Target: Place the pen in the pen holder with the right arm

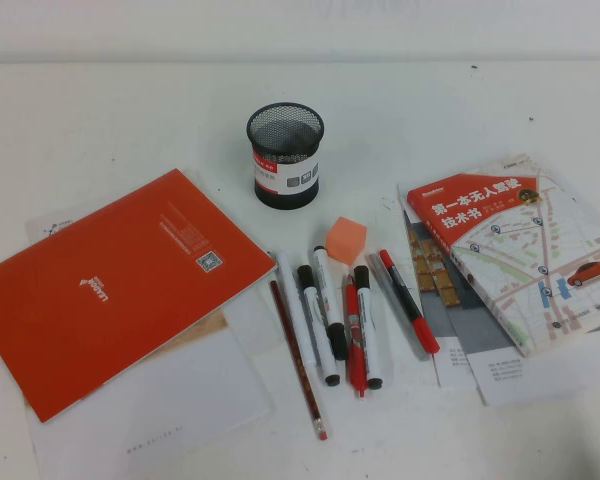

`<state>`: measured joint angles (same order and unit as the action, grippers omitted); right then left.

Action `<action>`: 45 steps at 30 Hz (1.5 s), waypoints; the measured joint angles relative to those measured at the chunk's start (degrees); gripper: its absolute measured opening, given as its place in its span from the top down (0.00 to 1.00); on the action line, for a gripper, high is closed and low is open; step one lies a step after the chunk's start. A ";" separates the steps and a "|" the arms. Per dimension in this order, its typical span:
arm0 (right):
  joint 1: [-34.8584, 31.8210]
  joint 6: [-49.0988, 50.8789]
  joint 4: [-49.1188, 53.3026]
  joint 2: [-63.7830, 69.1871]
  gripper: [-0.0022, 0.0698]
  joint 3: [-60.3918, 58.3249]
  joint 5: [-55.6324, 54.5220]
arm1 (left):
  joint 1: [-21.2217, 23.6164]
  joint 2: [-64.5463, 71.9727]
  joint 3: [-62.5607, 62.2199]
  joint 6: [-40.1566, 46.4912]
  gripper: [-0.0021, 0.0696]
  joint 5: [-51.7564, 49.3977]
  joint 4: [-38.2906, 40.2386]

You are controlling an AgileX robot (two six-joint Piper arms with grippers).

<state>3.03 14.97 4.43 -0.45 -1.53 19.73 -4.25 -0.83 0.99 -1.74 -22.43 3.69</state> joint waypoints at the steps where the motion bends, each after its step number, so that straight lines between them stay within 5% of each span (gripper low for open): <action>1: 0.00 0.00 0.00 0.00 1.00 0.00 0.00 | 0.00 0.00 0.00 0.00 0.97 0.00 0.00; 34: 0.00 0.14 -2.62 0.00 1.00 0.00 -3.20 | 0.00 0.00 0.00 0.00 0.97 0.00 0.00; 40: 0.00 0.13 -13.49 0.00 1.00 0.00 -6.34 | 0.00 0.00 0.00 0.00 0.97 0.00 0.00; 45: 0.00 0.13 -40.59 0.00 1.00 0.00 -8.58 | 0.00 0.00 0.00 0.00 0.97 0.00 0.00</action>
<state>3.03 15.10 -36.16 -0.45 -1.53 11.15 -4.25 -0.83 0.99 -1.74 -22.43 3.69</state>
